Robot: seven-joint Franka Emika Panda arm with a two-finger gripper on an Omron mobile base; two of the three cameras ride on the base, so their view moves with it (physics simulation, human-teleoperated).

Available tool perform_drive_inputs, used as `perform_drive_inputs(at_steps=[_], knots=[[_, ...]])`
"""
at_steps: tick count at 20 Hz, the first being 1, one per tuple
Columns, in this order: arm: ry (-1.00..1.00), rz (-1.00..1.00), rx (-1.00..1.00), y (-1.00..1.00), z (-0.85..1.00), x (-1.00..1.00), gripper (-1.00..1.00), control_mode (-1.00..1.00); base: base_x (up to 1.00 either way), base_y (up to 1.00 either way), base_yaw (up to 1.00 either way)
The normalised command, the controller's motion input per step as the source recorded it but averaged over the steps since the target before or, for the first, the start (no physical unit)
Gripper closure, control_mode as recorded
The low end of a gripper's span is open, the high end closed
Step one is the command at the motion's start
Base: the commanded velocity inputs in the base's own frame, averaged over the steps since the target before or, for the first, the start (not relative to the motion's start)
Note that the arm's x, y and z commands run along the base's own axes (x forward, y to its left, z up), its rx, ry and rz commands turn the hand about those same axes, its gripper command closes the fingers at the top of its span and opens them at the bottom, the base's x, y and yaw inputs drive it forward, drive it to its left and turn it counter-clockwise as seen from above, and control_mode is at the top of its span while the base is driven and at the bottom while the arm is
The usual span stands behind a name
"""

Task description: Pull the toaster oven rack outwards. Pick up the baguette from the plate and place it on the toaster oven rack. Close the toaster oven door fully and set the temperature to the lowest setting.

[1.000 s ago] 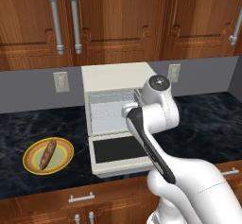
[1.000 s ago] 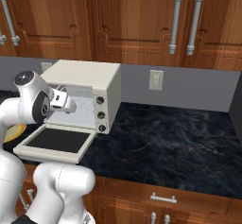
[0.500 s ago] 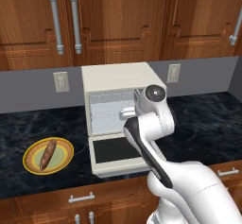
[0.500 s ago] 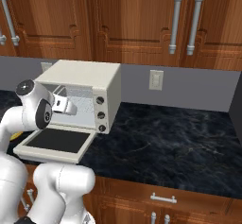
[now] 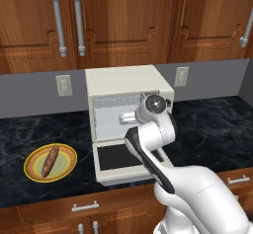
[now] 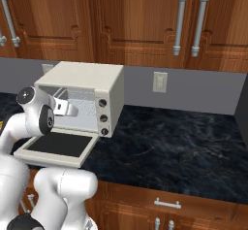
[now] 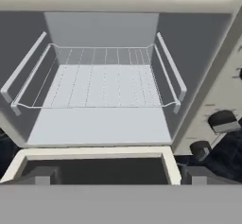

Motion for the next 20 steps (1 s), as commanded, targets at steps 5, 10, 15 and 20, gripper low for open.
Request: perform_drive_inputs(at_steps=[5,10,15,20], knots=[[-0.01,0.0,0.0,0.16,0.0,0.36,-1.0,-1.0,0.0,0.0,0.0],[0.0,0.0,0.0,0.1,-0.02,0.36,-1.0,-1.0,0.0,0.0,0.0],[0.0,0.0,0.0,0.05,-0.09,0.37,-1.0,-1.0,0.0,0.0,0.0],[-0.01,0.0,0.0,0.07,-0.13,0.33,-1.0,-1.0,0.0,0.0,0.0]])
